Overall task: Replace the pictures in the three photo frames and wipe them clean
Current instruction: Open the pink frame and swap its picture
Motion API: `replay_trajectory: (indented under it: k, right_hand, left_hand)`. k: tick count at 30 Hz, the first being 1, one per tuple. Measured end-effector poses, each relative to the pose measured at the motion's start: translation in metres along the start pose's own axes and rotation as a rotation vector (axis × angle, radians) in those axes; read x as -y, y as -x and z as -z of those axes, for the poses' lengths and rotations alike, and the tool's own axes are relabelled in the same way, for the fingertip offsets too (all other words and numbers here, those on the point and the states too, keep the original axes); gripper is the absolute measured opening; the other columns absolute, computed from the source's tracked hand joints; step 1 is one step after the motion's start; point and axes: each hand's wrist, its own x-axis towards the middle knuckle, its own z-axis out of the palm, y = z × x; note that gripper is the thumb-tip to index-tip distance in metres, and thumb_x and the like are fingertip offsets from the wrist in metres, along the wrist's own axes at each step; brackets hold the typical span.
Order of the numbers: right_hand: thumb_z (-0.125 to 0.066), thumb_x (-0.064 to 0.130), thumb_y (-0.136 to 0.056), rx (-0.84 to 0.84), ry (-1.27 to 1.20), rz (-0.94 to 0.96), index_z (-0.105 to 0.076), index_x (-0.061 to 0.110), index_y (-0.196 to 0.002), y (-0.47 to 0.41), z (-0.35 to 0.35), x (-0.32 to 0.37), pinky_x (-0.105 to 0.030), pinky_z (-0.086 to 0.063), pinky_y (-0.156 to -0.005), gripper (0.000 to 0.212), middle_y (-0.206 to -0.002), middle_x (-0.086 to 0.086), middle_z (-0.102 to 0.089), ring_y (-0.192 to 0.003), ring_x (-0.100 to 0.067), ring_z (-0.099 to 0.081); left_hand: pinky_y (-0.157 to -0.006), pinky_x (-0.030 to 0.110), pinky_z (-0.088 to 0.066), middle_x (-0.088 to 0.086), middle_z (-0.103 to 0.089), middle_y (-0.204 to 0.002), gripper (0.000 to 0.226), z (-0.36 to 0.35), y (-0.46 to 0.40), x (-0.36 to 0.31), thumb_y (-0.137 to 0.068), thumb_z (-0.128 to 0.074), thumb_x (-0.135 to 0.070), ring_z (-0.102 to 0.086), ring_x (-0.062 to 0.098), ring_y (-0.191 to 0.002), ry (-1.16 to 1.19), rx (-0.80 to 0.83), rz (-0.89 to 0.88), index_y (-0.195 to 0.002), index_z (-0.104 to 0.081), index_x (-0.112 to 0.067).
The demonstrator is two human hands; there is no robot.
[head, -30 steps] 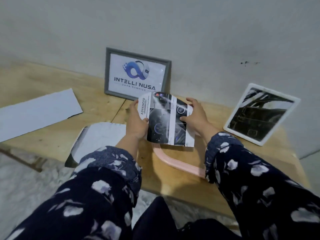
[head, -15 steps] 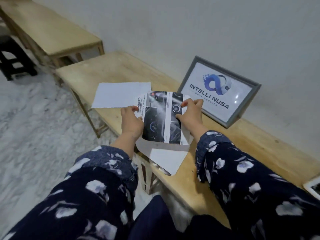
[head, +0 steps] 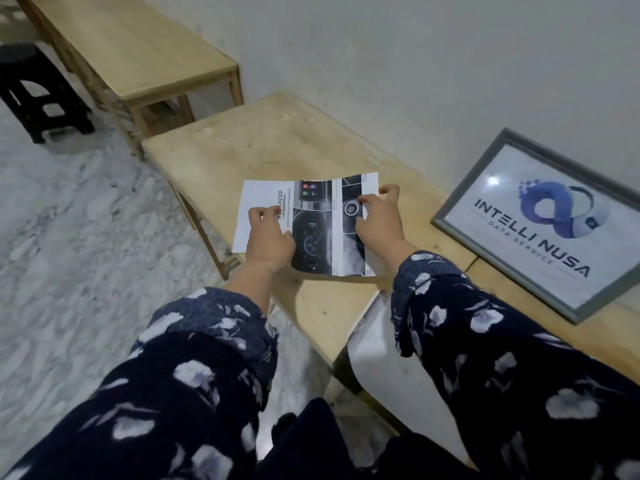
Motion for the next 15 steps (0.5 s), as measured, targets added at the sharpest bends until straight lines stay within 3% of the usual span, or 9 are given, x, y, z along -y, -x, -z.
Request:
replay_trajectory:
  k: [6, 8, 10, 12, 15]
  right_hand:
    - [-0.052, -0.001, -0.088, 0.029, 0.057, -0.055, -0.058, 0.007, -0.120, -0.041, -0.044, -0.004, -0.020, -0.032, -0.089, 0.034, -0.145, -0.009, -0.020, -0.121, -0.028, -0.040]
    - [-0.053, 0.003, -0.089, 0.044, 0.080, -0.089, -0.055, 0.010, -0.126, -0.049, -0.054, -0.007, -0.023, -0.034, -0.090, 0.038, -0.149, -0.008, -0.016, -0.125, -0.028, -0.038]
    - [-0.056, 0.010, -0.088, 0.105, 0.188, -0.106, -0.050, 0.016, -0.134, -0.056, -0.059, -0.013, -0.030, -0.034, -0.102, 0.046, -0.152, -0.009, -0.014, -0.133, -0.030, -0.030]
    - [-0.059, 0.019, -0.087, 0.175, 0.379, -0.084, -0.048, 0.019, -0.136, -0.059, -0.063, -0.019, -0.039, -0.029, -0.110, 0.051, -0.150, -0.010, -0.022, -0.134, -0.033, -0.027]
    - [-0.055, 0.026, -0.088, 0.221, 0.512, -0.068, -0.048, 0.019, -0.133, -0.058, -0.069, -0.023, -0.042, -0.030, -0.107, 0.046, -0.138, -0.009, -0.040, -0.125, -0.033, -0.035]
  left_hand:
    - [-0.098, 0.042, -0.039, 0.006, -0.030, -0.140, 0.054, -0.007, -0.062, 0.027, -0.090, -0.053, -0.011, -0.049, 0.027, -0.119, -0.121, 0.062, 0.009, -0.142, -0.037, -0.015]
    - [-0.102, 0.044, -0.034, 0.004, -0.030, -0.144, 0.055, -0.013, -0.074, 0.033, -0.089, -0.055, -0.017, -0.041, 0.026, -0.128, -0.193, 0.064, 0.016, -0.142, -0.038, -0.019]
    - [-0.108, 0.046, -0.025, 0.004, -0.022, -0.153, 0.061, -0.016, -0.082, 0.039, -0.087, -0.059, -0.032, -0.026, 0.025, -0.139, -0.312, 0.092, 0.013, -0.143, -0.035, -0.023]
    - [-0.113, 0.050, -0.017, 0.004, -0.012, -0.158, 0.067, -0.018, -0.085, 0.046, -0.085, -0.060, -0.046, -0.013, 0.025, -0.144, -0.452, 0.169, 0.018, -0.143, -0.034, -0.026]
    - [-0.114, 0.056, -0.012, 0.001, -0.017, -0.156, 0.069, -0.022, -0.087, 0.052, -0.082, -0.056, -0.051, -0.013, 0.024, -0.143, -0.535, 0.217, 0.002, -0.142, -0.034, -0.026]
